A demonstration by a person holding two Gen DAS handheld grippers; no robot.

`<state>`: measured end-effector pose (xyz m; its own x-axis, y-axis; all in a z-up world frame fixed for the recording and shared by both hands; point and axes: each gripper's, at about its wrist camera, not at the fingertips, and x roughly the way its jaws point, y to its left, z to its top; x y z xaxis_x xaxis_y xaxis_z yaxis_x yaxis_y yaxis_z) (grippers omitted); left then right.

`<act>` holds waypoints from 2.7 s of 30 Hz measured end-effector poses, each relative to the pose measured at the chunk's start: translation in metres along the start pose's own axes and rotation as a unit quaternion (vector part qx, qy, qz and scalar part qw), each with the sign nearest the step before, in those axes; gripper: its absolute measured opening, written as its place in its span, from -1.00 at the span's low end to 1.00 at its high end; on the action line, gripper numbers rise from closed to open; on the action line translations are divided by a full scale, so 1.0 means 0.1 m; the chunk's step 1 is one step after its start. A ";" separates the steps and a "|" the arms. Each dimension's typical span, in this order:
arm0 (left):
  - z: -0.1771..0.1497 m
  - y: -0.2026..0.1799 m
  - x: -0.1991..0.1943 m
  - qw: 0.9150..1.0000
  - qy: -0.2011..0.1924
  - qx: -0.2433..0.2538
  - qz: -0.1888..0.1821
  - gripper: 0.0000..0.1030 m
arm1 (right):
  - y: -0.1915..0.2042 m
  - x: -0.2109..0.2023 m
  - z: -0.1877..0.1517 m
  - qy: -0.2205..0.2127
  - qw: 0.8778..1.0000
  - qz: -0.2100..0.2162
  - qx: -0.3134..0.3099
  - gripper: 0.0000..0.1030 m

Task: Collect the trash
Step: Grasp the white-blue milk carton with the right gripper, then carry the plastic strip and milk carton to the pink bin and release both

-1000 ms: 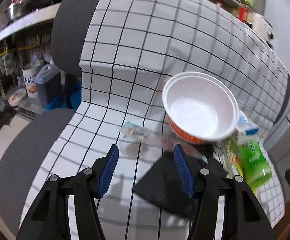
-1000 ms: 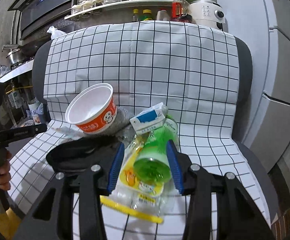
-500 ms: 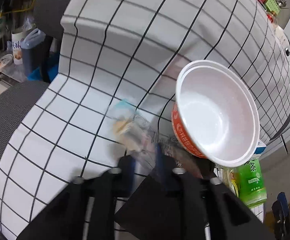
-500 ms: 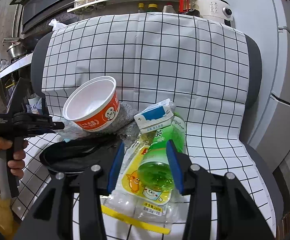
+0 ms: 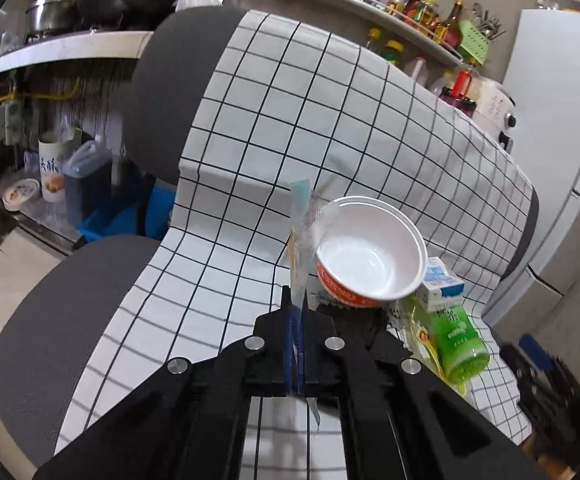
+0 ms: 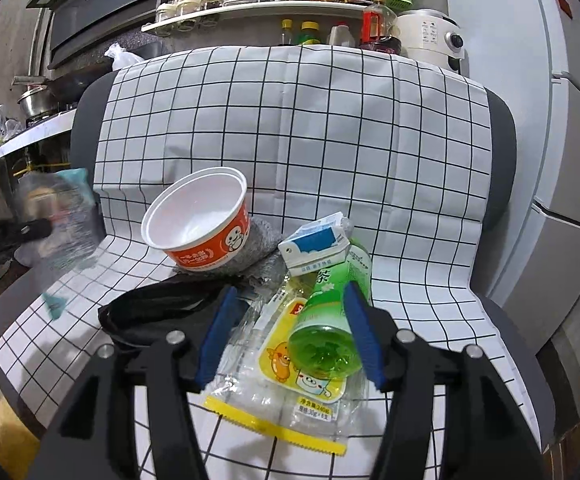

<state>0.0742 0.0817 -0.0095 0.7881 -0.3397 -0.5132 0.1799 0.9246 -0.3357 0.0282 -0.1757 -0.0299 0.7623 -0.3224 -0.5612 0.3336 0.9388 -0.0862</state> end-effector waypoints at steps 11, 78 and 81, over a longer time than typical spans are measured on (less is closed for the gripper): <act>-0.07 0.02 0.07 1.000 0.003 0.002 0.008 -0.97 | 0.08 0.94 0.28 0.035 0.996 -0.061 -0.051 0.47; -2.76 -3.99 -0.45 0.846 0.164 0.332 -0.383 -0.96 | -2.17 -2.73 -2.37 0.001 0.921 -0.335 0.197 0.36; -2.88 -4.11 -0.35 0.840 0.176 0.334 -0.389 -0.96 | -2.28 -2.68 -2.50 0.011 0.915 -0.346 0.207 0.36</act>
<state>-0.1966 -0.3364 -0.0808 0.0773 -0.8067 -0.5858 0.9430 0.2499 -0.2196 -0.3913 -0.2732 -0.0658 0.2797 -0.8150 -0.5074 0.9169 0.3835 -0.1106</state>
